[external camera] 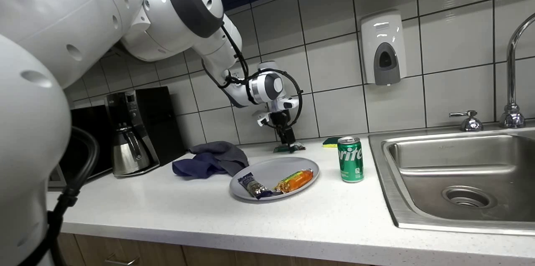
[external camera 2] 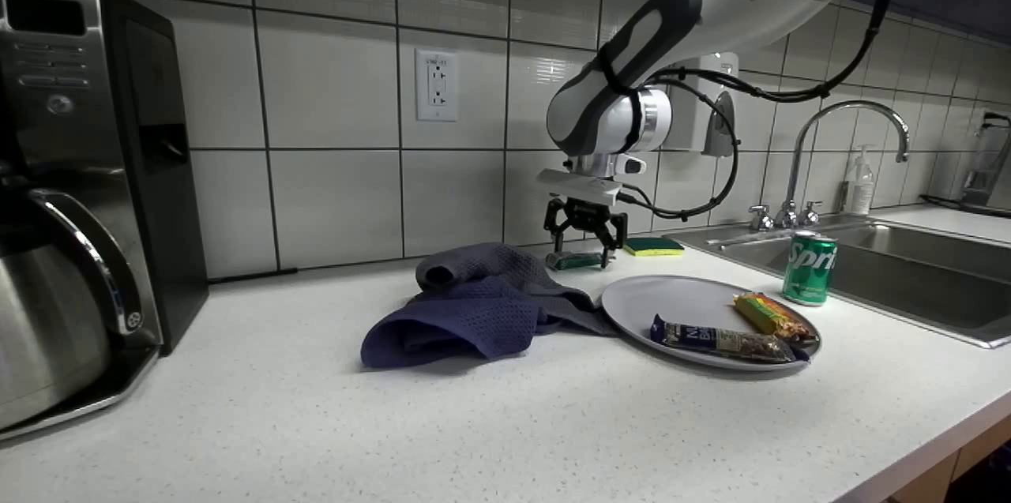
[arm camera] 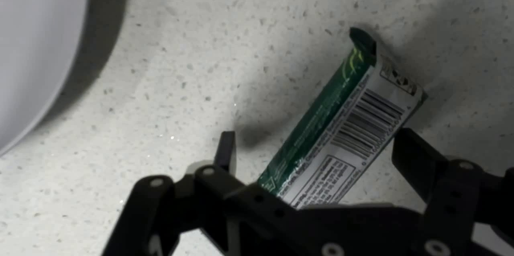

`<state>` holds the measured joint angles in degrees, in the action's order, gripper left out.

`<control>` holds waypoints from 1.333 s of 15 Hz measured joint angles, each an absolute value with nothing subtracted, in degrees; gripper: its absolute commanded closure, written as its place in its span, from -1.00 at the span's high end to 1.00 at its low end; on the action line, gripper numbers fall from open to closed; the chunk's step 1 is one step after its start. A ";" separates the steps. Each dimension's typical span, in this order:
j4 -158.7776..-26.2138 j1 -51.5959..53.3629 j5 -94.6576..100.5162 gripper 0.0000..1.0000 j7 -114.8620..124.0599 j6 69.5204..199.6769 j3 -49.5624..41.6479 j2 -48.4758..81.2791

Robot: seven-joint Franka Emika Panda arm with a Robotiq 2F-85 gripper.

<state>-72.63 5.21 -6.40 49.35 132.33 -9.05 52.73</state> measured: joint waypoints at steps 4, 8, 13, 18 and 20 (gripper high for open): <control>-71.35 5.12 -6.40 1.00 49.44 131.33 -9.04 53.60; -70.18 5.04 -6.40 1.00 49.44 130.60 -9.04 53.96; -69.12 5.00 -6.40 0.31 49.44 129.56 -9.05 54.17; -68.67 4.98 -6.40 -0.47 49.44 129.42 -9.04 54.26; -68.55 4.97 -6.40 -0.66 49.44 129.41 -9.05 54.26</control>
